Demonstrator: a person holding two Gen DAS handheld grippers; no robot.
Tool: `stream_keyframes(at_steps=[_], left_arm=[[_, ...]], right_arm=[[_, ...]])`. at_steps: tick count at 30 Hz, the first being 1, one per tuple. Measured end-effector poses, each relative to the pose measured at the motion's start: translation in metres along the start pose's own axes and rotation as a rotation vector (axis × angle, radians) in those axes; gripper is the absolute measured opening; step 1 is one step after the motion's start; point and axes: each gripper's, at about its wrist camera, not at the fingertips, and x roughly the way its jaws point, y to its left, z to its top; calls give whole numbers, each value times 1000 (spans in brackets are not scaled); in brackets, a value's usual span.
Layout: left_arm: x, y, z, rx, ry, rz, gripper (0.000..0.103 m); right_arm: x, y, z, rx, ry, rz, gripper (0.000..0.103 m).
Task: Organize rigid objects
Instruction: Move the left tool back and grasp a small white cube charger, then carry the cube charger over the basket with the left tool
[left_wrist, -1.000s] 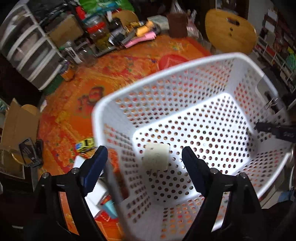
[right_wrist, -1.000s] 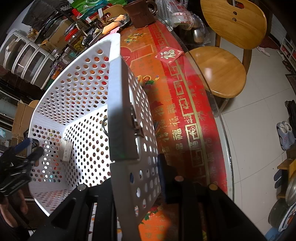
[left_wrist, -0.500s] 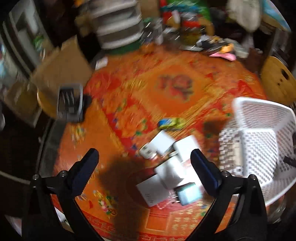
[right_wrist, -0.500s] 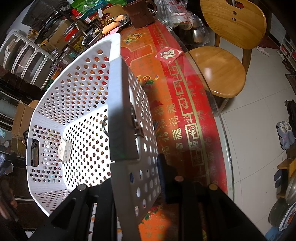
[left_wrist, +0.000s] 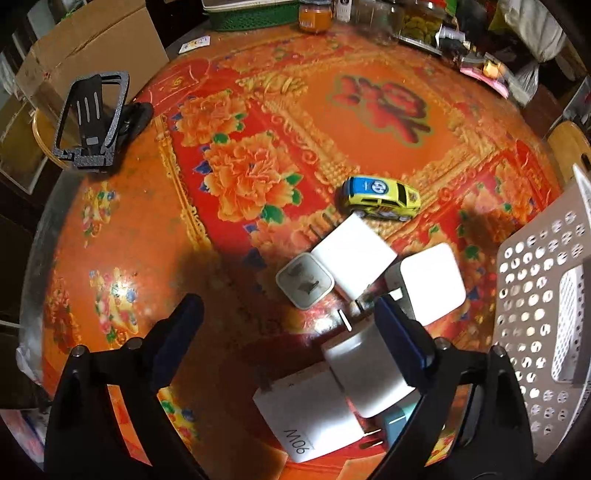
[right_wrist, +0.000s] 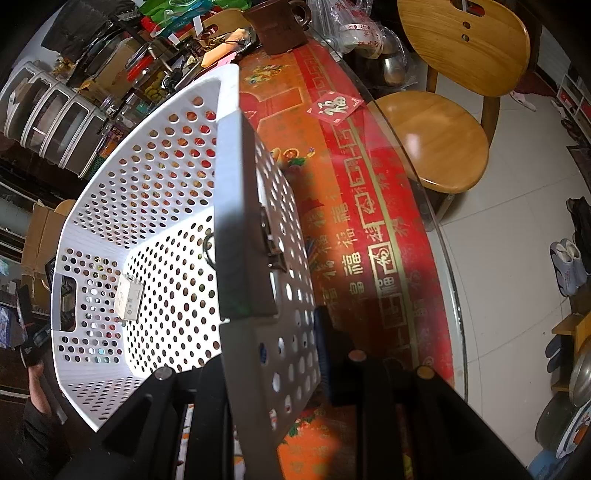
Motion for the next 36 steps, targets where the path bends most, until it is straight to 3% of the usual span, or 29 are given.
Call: stream_keyframes(at_steps=[5, 8, 13, 15, 21, 28, 36], left_arm=[[7, 7, 1, -18, 13, 12, 72], [9, 7, 2, -5, 6, 17, 68], [17, 5, 6, 4, 11, 10, 53], [18, 2, 6, 9, 12, 0, 31], [12, -6, -1, 50, -20, 50, 30], [-24, -6, 4, 81, -69, 102, 30], [-99, -47, 16, 172, -165, 49, 30]], right_arm=[[0, 0, -1, 1, 1, -4, 20], [0, 1, -1, 0, 2, -8, 20], [0, 2, -1, -3, 2, -10, 20], [0, 2, 0, -4, 1, -11, 20], [0, 3, 0, -7, 1, -12, 20], [-1, 3, 1, -9, 2, -8, 20], [0, 3, 1, -14, 3, -5, 20]])
